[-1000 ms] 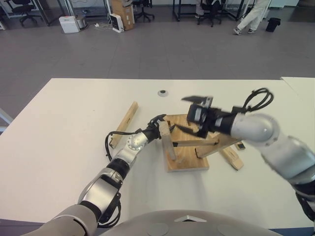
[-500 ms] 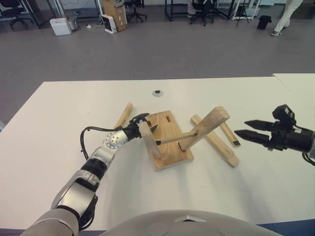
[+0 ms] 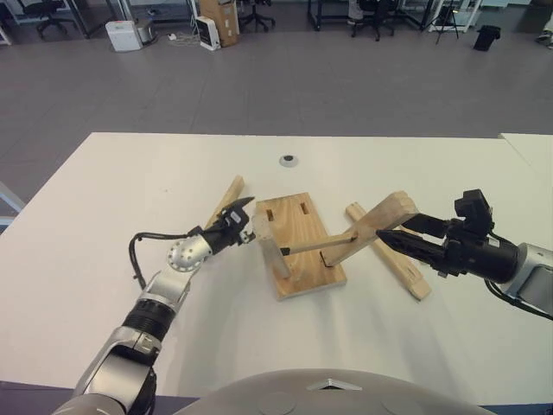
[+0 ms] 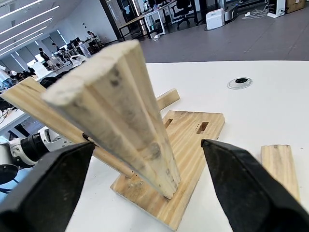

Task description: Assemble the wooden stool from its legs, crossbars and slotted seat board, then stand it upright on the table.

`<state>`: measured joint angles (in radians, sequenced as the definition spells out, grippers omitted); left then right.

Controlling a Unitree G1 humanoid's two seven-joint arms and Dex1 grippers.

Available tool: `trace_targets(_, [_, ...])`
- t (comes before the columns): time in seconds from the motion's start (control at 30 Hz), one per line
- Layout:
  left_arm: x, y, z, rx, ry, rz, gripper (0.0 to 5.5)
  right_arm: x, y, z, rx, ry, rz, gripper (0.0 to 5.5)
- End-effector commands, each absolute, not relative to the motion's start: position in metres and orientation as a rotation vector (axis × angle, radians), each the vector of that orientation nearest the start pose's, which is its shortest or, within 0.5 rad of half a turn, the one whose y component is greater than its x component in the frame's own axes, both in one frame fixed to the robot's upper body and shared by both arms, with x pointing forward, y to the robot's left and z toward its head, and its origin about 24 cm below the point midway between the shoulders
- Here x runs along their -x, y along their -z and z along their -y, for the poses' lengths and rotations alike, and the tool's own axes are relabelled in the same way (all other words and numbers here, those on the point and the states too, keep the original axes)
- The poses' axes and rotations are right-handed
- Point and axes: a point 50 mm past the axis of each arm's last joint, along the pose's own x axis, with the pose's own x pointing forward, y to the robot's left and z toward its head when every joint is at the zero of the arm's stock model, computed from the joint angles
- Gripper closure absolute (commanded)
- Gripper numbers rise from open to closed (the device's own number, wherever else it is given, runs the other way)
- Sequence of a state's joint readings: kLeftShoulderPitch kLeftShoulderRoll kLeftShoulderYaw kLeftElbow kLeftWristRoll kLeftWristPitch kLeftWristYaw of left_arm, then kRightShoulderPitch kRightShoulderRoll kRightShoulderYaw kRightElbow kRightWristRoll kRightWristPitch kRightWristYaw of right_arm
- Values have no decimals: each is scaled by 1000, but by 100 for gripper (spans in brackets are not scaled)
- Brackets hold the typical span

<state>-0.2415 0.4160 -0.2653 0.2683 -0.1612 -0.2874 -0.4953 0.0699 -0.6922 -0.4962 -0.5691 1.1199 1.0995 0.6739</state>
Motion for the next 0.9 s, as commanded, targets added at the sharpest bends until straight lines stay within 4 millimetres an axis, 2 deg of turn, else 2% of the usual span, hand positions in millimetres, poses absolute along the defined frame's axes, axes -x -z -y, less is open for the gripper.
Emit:
trace_targets(0.03, [-277, -109, -164, -177, 669, 264, 215, -187, -160, 222, -345, -865, -308, 137])
trace_targets(0.2, [-254, -134, -192, -110, 678, 299, 215, -184, -154, 220, -348, -826, -320, 137])
trace_targets(0.27, [-234, -139, -180, -79, 750, 318, 215, -183, -151, 218, -356, -815, -320, 137])
trace_targets(0.37, [-190, -136, -152, -7, 900, 314, 215, -183, -143, 217, -358, -770, -344, 137])
trace_targets(0.43, [-170, -131, -145, -23, 940, 289, 215, -184, -143, 213, -362, -761, -329, 137])
trace_targets(0.57, [-173, -120, -159, -138, 761, 251, 215, -187, -143, 202, -354, -733, -301, 137])
trace_targets(0.67, [-165, -107, -159, -164, 748, 198, 215, -193, -139, 199, -343, -670, -280, 137])
trace_targets(0.73, [-153, -96, -168, -200, 782, 141, 215, -200, -139, 200, -342, -633, -259, 137])
trace_targets(0.8, [-139, -88, -171, -253, 900, 117, 215, -203, -138, 203, -325, -607, -257, 137])
trace_targets(0.9, [-134, -92, -156, -278, 1044, 146, 215, -213, -133, 213, -279, -560, -271, 137])
